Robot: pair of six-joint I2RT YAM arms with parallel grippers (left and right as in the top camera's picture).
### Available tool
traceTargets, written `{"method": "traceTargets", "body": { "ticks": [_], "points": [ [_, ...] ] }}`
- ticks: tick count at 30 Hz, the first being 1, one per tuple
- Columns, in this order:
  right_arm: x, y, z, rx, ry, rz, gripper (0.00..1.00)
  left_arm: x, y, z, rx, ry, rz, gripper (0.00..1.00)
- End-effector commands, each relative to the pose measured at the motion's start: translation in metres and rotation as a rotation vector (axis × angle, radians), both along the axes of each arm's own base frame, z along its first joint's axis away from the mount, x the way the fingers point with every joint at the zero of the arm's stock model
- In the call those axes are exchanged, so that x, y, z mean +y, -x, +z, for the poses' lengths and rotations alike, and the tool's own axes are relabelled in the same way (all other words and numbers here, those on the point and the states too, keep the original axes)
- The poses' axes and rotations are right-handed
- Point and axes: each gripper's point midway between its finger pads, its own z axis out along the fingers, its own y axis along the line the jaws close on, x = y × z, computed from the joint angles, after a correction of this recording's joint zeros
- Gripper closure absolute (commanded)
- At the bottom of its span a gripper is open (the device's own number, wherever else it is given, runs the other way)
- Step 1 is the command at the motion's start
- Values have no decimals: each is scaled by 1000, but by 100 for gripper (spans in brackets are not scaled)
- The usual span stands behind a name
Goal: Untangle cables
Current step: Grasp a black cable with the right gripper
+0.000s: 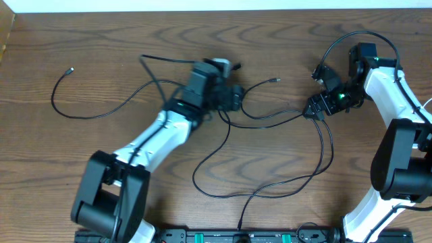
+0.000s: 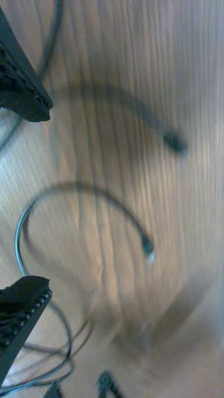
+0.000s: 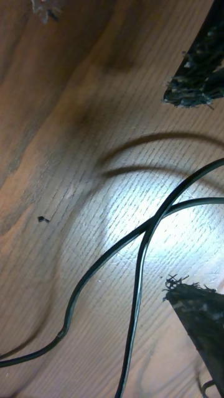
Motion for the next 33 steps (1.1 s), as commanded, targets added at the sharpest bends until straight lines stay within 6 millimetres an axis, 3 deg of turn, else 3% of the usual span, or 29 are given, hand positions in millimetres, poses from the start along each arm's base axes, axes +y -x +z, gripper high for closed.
{"method": "traceTargets", "body": {
  "ticks": [1, 3, 5, 10, 16, 18, 19, 24, 30, 33],
  "points": [
    [2, 2, -4, 6, 0, 21, 13, 34, -11, 11, 19, 25, 61, 15],
    [2, 4, -6, 10, 0, 21, 23, 61, -14, 3, 62, 11, 121, 16],
    [2, 5, -7, 12, 0, 22, 26, 75, -14, -2, 91, 3, 150, 16],
    [2, 10, -12, 21, -1, 37, 28, 76, -12, -4, 104, -1, 154, 16],
    [4, 30, -25, 31, -5, 171, 31, 76, -12, -4, 104, -1, 154, 16],
    [4, 33, -27, 24, -6, 209, 50, 76, -12, -4, 104, -1, 154, 16],
    [4, 33, -28, 21, -5, 212, 71, 76, -12, -4, 104, -1, 154, 16],
    [0, 28, -28, 3, 1, 198, 98, 76, -12, -4, 104, -1, 154, 15],
    [0, 20, -22, -19, 2, 183, 99, 76, -12, -4, 104, -1, 154, 16],
    [-2, -2, 6, -78, 13, 119, 99, 76, -12, -4, 104, -1, 154, 16]
  ]
}}
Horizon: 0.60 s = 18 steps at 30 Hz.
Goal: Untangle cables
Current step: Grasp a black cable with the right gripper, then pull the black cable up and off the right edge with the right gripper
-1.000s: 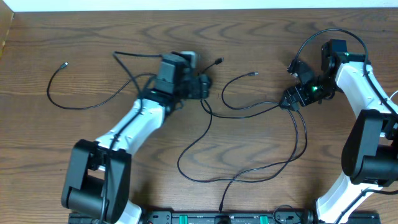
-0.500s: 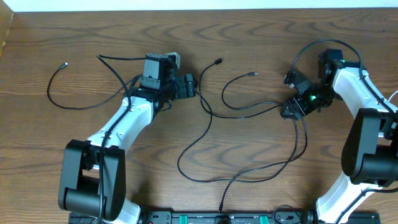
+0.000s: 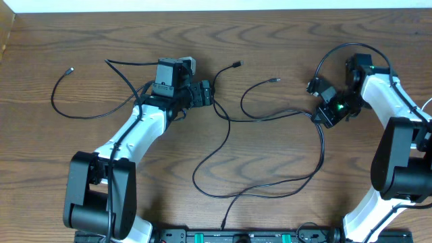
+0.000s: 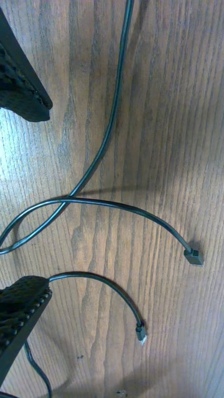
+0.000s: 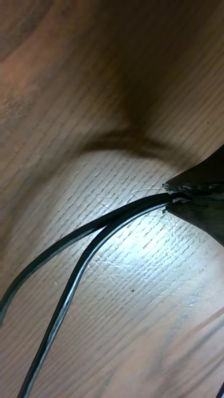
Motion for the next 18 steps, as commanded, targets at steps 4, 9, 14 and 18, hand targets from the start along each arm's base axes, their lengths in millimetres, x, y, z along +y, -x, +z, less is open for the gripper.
{"method": "traceTargets", "body": {
  "ticks": [4, 9, 14, 18],
  "points": [
    [-5, -65, 116, -265, -1, -131, 99, -2, -3, 15, -32, 10, -5, 16],
    [-7, -94, 272, -668, -38, -221, 99, -2, -3, 15, -32, 10, -5, 15],
    [-5, -77, 425, -1085, -116, -292, 99, -2, -3, 15, -32, 10, -5, 16],
    [-4, -49, 514, -1366, -163, -310, 99, -2, -3, 15, -32, 10, -5, 15]
  ]
}}
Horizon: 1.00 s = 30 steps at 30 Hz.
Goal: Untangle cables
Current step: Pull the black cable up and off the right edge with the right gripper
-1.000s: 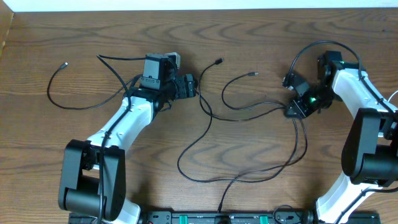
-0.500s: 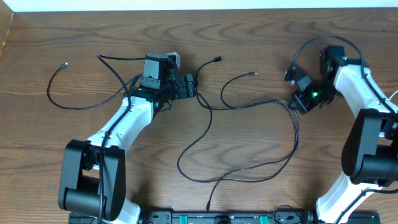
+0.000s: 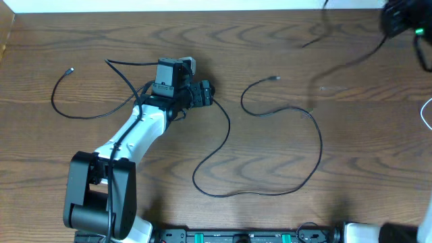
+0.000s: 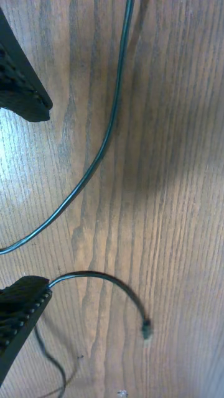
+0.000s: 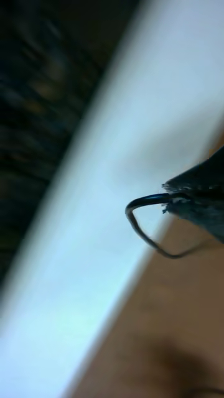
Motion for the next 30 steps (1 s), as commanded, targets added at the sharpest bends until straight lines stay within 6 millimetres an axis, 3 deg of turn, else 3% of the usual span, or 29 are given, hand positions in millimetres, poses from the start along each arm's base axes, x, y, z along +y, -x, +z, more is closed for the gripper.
{"method": "traceTargets", "body": {
  "ticks": [1, 4, 13, 20, 30],
  "points": [
    [-4, 21, 49, -135, -58, -38, 99, -2, -4, 15, -33, 10, -4, 16],
    [-20, 21, 62, -192, -45, -138, 99, -2, -4, 15, -33, 10, -4, 16],
    [-69, 5, 64, -224, -4, -388, 99, -2, -4, 15, -33, 10, -4, 15],
    [-116, -4, 49, -186, 16, -578, 99, -2, -4, 15, -33, 10, -4, 16],
    [-175, -19, 23, -131, 33, -710, 99, -2, -4, 15, -33, 10, -4, 15]
  ]
}}
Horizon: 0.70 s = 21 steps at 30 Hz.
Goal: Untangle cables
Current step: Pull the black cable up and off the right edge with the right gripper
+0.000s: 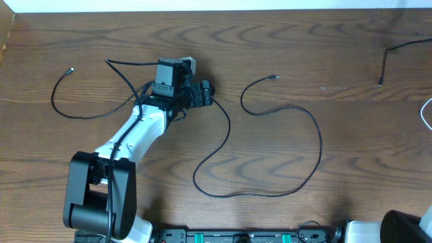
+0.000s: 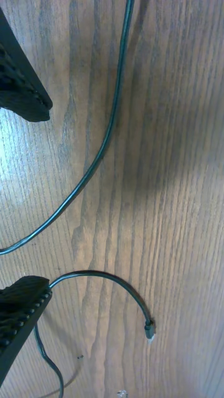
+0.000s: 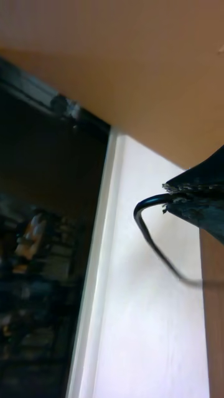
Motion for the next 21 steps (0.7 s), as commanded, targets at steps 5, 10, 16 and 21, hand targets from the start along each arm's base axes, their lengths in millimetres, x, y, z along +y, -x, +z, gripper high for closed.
{"method": "traceTargets", "body": {
  "ticks": [5, 10, 16, 21],
  "points": [
    [-55, -13, -23, 37, -6, -117, 99, -2, -4, 15, -33, 10, -4, 16],
    [-98, -34, -59, 86, -36, -183, 99, -2, -4, 15, -33, 10, -4, 16],
    [-137, -55, -89, 103, -44, -231, 99, -2, -4, 15, -33, 10, -4, 16],
    [-183, -72, -125, 111, -50, -290, 99, -2, -4, 15, -33, 10, -4, 16]
  ]
}}
